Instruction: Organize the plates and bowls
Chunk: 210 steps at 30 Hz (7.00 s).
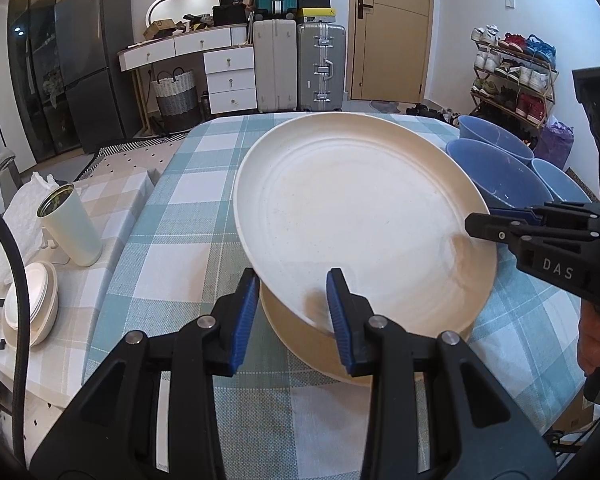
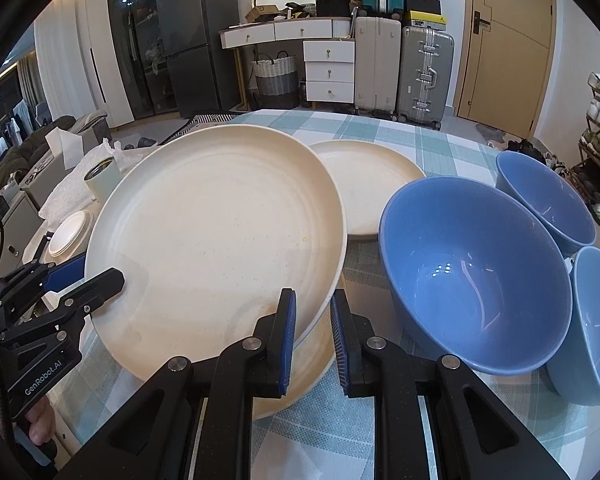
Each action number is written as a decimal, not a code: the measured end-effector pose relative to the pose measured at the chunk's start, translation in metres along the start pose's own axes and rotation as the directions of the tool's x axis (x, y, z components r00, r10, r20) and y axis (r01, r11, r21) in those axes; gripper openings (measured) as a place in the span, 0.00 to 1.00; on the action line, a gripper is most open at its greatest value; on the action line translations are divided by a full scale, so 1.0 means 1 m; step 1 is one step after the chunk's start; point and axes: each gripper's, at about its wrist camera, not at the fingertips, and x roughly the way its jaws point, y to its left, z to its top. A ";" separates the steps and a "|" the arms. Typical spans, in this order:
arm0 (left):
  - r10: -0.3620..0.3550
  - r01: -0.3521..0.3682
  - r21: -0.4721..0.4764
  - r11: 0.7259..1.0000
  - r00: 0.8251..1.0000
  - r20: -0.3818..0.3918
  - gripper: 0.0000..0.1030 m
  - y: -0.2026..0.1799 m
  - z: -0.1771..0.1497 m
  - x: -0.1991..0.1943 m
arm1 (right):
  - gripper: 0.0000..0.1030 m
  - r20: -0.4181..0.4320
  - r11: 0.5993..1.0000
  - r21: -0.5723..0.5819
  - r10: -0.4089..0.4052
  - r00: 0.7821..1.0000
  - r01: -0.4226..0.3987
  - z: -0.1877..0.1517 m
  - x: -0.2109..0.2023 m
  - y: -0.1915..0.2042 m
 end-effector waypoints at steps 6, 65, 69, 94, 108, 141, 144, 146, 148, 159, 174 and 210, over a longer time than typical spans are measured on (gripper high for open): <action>0.005 -0.005 0.013 1.000 1.000 -0.019 0.30 -0.001 -0.005 0.007 | 0.17 -0.017 1.000 0.002 -0.002 1.000 0.002 -0.006 0.005 0.000; 0.051 -0.031 0.150 0.988 0.990 -0.134 0.44 -0.014 -0.032 0.063 | 0.20 -0.109 0.995 -0.051 -0.094 0.990 0.089 -0.026 0.041 0.013; 0.037 -0.017 0.145 0.989 0.989 -0.140 0.50 -0.014 -0.032 0.063 | 0.21 -0.099 0.995 -0.049 -0.087 0.991 0.083 -0.025 0.038 0.011; -0.042 0.042 0.007 0.999 0.998 -0.047 0.98 -0.001 -0.002 0.021 | 0.97 0.099 0.998 -0.049 0.045 0.994 -0.041 0.006 -0.036 -0.007; -0.055 0.054 -0.062 0.997 0.998 -0.018 0.98 -0.002 0.050 0.013 | 0.98 0.150 0.997 -0.051 0.073 0.986 -0.066 0.046 -0.066 -0.038; -0.050 0.040 -0.152 0.988 0.996 -0.068 0.98 0.004 0.151 0.093 | 0.98 0.070 0.999 -0.020 0.034 0.997 -0.033 0.169 -0.034 -0.112; -0.060 0.046 -0.151 0.988 0.995 -0.083 0.98 0.002 0.154 0.105 | 0.98 0.048 1.000 -0.011 0.019 0.999 -0.019 0.176 -0.018 -0.117; -0.062 0.049 -0.145 0.988 0.994 -0.093 0.98 0.001 0.155 0.111 | 0.98 0.034 1.000 -0.001 0.012 0.999 -0.012 0.180 -0.009 -0.121; -0.062 0.047 -0.140 0.989 0.993 -0.104 0.98 0.001 0.157 0.119 | 0.98 0.021 1.000 0.008 0.008 1.000 -0.008 0.183 -0.002 -0.125; -0.052 0.025 -0.162 0.986 0.986 -0.161 0.98 0.005 0.168 0.161 | 0.98 -0.095 1.000 0.012 -0.006 0.995 0.007 0.187 0.055 -0.138; -0.054 0.014 -0.167 0.986 0.970 -0.238 0.98 -0.002 0.164 0.210 | 0.97 -0.198 1.000 -0.005 0.017 0.980 -0.018 0.184 0.113 -0.136; -0.139 0.077 -0.174 0.982 0.914 -0.380 0.67 -0.020 0.141 0.283 | 0.48 -0.420 0.996 -0.082 -0.001 0.908 -0.037 0.164 0.212 -0.131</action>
